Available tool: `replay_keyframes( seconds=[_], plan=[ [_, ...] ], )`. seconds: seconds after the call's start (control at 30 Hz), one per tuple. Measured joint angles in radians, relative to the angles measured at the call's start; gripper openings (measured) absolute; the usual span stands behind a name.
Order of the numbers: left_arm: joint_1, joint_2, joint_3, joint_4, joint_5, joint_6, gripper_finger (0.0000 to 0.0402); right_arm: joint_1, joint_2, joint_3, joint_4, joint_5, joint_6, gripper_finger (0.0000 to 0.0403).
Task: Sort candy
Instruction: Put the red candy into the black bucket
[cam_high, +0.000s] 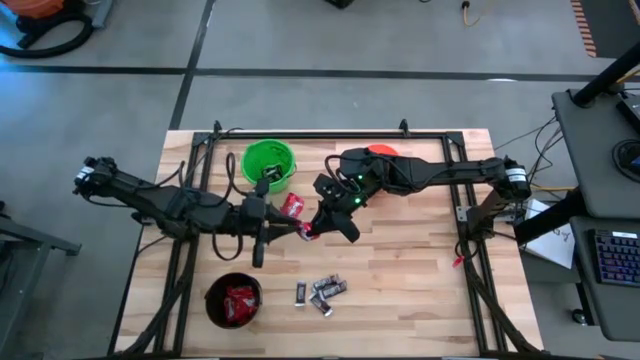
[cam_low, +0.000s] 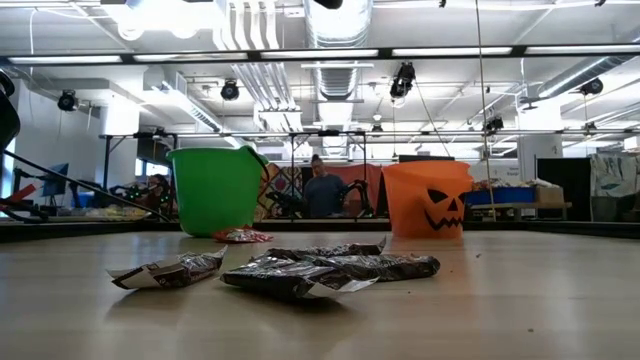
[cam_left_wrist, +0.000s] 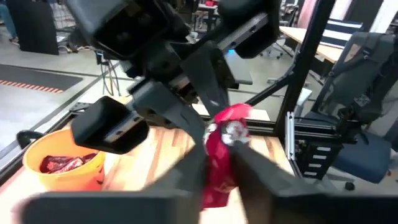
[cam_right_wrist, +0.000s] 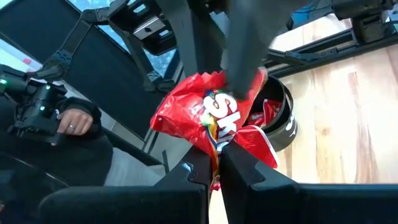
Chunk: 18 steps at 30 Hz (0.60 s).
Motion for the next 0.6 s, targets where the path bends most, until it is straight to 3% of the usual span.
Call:
replay_keyframes(
  seconds=[0.07,0.17,0.4,0.5,0.6],
  plan=[
    [0.0,0.0,0.0,0.0,0.003,0.0,0.0016,0.0,0.0,0.0,-0.001,0.0,0.0,0.0013],
    [0.0,0.0,0.0,0.0,0.003,-0.009,0.0014,-0.001,0.0,0.0,-0.002,0.0,0.033,0.0026],
    [0.0,-0.012,0.0,-0.012,0.003,-0.02,0.0001,-0.003,0.0,0.0,-0.004,0.0,0.098,0.013],
    [-0.007,-0.028,0.034,-0.139,0.012,-0.063,0.0,-0.004,-0.002,0.0,-0.008,-0.001,0.098,0.0175],
    [-0.02,-0.033,0.122,-0.385,0.035,-0.135,0.0,-0.009,-0.009,0.0,-0.037,-0.003,0.094,0.0209]
  ],
)
